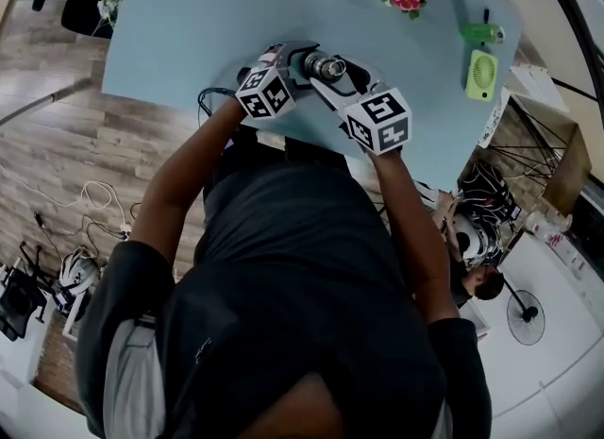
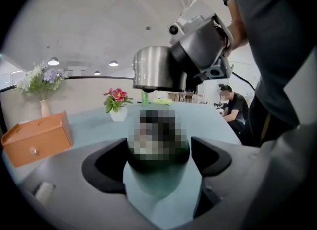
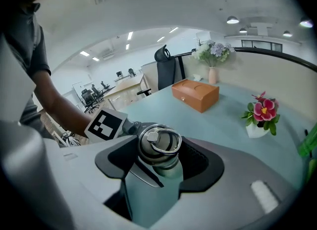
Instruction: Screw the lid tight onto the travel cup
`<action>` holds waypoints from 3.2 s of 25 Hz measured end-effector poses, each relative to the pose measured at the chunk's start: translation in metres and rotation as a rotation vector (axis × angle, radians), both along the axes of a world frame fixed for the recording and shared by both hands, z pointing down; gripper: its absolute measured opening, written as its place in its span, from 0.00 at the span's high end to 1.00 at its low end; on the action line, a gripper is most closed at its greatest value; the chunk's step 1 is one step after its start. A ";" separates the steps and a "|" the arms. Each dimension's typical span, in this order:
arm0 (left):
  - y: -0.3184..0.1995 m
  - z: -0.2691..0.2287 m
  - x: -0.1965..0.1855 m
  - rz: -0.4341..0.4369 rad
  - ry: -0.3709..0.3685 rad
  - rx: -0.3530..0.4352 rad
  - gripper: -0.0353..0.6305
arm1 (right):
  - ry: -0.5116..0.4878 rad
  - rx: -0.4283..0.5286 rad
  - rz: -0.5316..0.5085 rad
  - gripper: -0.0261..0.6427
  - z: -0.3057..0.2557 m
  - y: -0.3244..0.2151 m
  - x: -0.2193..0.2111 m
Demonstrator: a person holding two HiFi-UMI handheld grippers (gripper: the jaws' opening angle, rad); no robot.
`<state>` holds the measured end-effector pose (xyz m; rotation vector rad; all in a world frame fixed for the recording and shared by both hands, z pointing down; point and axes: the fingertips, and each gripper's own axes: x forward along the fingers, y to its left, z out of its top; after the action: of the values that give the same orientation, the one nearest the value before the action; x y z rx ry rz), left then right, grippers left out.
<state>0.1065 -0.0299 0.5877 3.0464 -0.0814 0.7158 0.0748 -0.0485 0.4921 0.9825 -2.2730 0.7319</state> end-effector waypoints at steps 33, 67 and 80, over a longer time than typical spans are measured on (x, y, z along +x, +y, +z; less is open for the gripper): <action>-0.006 0.017 0.009 -0.003 0.069 -0.019 0.30 | -0.156 -0.021 -0.093 0.57 0.034 -0.005 -0.006; -0.004 0.017 0.010 0.001 0.060 -0.007 0.30 | 0.420 0.089 -1.053 0.61 0.036 0.020 -0.013; -0.004 0.017 0.009 -0.029 0.058 -0.002 0.30 | 0.218 0.081 0.125 0.61 0.025 -0.002 -0.004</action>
<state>0.1152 -0.0344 0.6052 3.0546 -0.1234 0.6251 0.0706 -0.0503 0.5176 1.1908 -2.0806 0.5570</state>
